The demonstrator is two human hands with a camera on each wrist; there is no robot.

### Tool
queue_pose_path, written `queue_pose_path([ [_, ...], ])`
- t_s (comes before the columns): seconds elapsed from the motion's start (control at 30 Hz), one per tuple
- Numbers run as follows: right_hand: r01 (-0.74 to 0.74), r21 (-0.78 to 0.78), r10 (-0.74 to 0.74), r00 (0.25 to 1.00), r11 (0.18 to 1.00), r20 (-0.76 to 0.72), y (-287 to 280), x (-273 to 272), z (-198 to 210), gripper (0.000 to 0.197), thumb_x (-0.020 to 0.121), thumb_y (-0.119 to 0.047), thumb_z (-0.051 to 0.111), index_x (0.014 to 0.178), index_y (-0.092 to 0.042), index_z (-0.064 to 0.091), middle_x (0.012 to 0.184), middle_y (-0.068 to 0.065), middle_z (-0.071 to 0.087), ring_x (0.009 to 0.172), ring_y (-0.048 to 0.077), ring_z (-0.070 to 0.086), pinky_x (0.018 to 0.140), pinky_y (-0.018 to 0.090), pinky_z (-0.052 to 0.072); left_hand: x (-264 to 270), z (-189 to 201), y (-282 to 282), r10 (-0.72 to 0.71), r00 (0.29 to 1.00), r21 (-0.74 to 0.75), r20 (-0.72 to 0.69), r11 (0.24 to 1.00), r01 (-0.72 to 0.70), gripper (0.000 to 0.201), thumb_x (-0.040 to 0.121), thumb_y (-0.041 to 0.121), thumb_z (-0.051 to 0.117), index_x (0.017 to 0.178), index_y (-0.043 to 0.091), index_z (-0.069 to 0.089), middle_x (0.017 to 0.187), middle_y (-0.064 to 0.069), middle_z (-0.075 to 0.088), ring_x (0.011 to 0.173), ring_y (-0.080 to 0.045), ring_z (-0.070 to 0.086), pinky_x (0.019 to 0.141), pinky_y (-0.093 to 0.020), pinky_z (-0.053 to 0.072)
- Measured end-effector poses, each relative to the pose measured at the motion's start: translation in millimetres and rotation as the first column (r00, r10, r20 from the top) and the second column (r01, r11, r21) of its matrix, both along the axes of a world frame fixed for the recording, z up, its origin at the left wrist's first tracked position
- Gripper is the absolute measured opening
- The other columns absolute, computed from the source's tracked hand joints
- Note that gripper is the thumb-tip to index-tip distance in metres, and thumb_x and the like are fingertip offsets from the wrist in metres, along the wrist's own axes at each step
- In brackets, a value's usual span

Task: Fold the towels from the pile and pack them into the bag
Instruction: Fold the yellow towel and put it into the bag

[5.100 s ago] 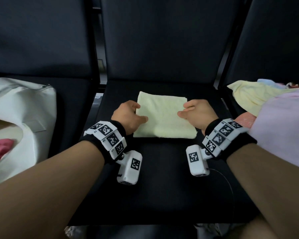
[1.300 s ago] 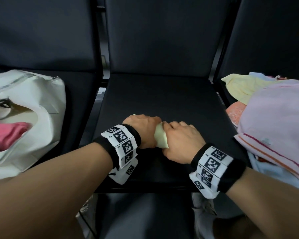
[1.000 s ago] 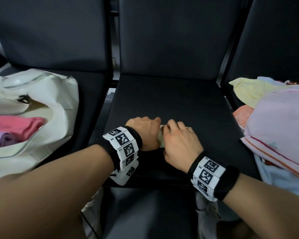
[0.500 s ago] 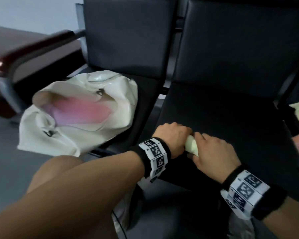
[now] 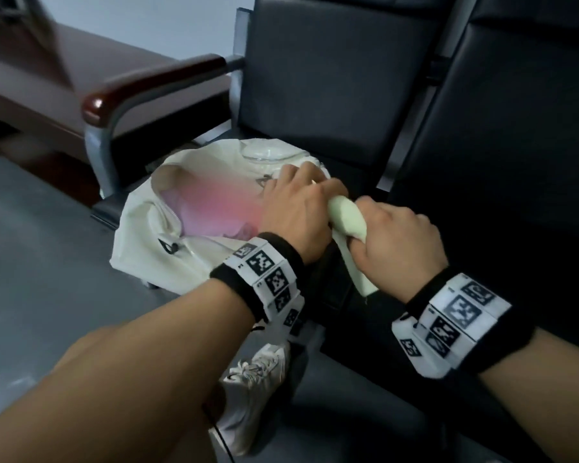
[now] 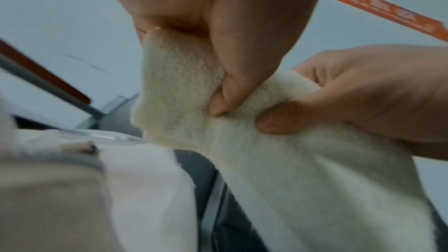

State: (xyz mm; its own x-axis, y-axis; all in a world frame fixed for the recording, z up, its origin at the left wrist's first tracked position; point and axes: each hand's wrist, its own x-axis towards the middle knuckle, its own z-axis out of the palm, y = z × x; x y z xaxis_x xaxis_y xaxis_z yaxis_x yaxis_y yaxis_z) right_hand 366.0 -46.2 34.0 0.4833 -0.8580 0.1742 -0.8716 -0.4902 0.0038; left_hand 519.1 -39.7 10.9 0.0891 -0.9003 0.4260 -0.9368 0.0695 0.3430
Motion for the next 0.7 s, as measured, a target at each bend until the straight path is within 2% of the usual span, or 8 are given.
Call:
queue_pose_path([
  [0.07,-0.038,-0.044,0.039,0.999,0.998,0.018,-16.5,30.4,9.7,0.031,0.093,-0.035,0.050,0.120,-0.019,0.051,0.113,0.004,0.062,0.098,0.041,0.062,0.068,0.038,0.037,26.4,5.1,-9.2,0.134,0.983,0.007,-0.128,0.991,-0.134,0.046,0.082,0.019,0.067,0.124,0.038,0.064,0.124,0.000,0.053,0.113,-0.029,0.046,0.095,-0.039,0.040],
  [0.13,-0.064,-0.060,0.066,0.997,0.996,0.030,-35.7,61.4,15.0,0.033,0.093,-0.034,0.051,0.121,-0.018,0.052,0.117,0.006,0.061,0.101,0.042,0.062,0.069,0.038,0.035,52.0,7.5,-17.8,0.260,0.923,0.093,-0.283,0.965,-0.243,0.053,0.082,0.026,0.071,0.132,0.033,0.057,0.131,-0.004,0.050,0.119,-0.031,0.048,0.099,-0.036,0.039],
  [0.27,-0.091,-0.063,0.090,0.996,0.994,-0.018,-74.9,118.4,17.2,0.033,0.093,-0.030,0.054,0.122,-0.015,0.055,0.119,0.010,0.061,0.104,0.042,0.061,0.071,0.039,0.036,97.9,9.8,-31.7,0.383,0.774,0.233,-0.504,0.923,-0.305,0.069,0.083,0.036,0.073,0.143,0.020,0.043,0.136,-0.011,0.054,0.122,-0.030,0.056,0.101,-0.036,0.046],
  [0.4,-0.074,-0.100,0.073,0.997,0.992,-0.009,-102.9,169.2,8.5,0.028,0.094,-0.025,0.055,0.119,-0.014,0.057,0.121,0.010,0.058,0.105,0.042,0.063,0.070,0.039,0.035,132.7,1.0,-44.0,0.415,0.766,0.325,-0.491,0.903,-0.281,0.074,0.087,0.036,0.072,0.146,0.009,0.036,0.136,-0.012,0.057,0.125,-0.029,0.056,0.098,-0.035,0.046],
  [0.47,-0.056,-0.109,0.056,0.998,0.992,-0.006,-110.2,185.2,-1.8,0.029,0.095,-0.023,0.054,0.122,-0.013,0.056,0.125,0.010,0.052,0.105,0.041,0.061,0.068,0.040,0.035,144.4,-4.2,-48.9,0.429,0.779,0.357,-0.457,0.891,-0.280,0.076,0.087,0.038,0.074,0.147,0.011,0.037,0.143,-0.013,0.050,0.132,-0.029,0.050,0.099,-0.033,0.042],
  [0.53,-0.088,-0.092,0.080,0.993,0.992,-0.081,-113.1,192.0,-19.5,0.030,0.098,-0.024,0.050,0.126,-0.013,0.055,0.131,0.012,0.044,0.108,0.038,0.056,0.067,0.040,0.034,150.6,-6.8,-55.4,0.459,0.764,0.372,-0.454,0.877,-0.306,0.074,0.087,0.042,0.073,0.147,0.016,0.040,0.147,-0.013,0.044,0.135,-0.028,0.046,0.103,-0.031,0.039],
  [0.6,-0.194,0.007,0.192,0.964,0.981,-0.182,-113.4,193.6,-43.1,0.029,0.098,-0.029,0.052,0.124,-0.016,0.056,0.131,0.010,0.041,0.112,0.034,0.051,0.068,0.039,0.036,153.1,-9.6,-63.7,0.481,0.752,0.410,-0.450,0.860,-0.304,0.058,0.089,0.038,0.070,0.138,0.015,0.050,0.138,-0.011,0.051,0.124,-0.027,0.053,0.098,-0.031,0.042],
  [0.7,-0.273,0.240,0.323,0.924,0.932,-0.204,-116.5,189.0,-61.5,0.040,0.096,-0.045,0.055,0.125,-0.017,0.055,0.123,0.008,0.047,0.109,0.034,0.054,0.074,0.039,0.040,152.6,-20.8,-77.4,0.482,0.761,0.537,-0.435,0.817,-0.210,0.030,0.089,0.028,0.063,0.110,0.007,0.066,0.106,-0.008,0.067,0.095,-0.026,0.064,0.079,-0.032,0.050],
])
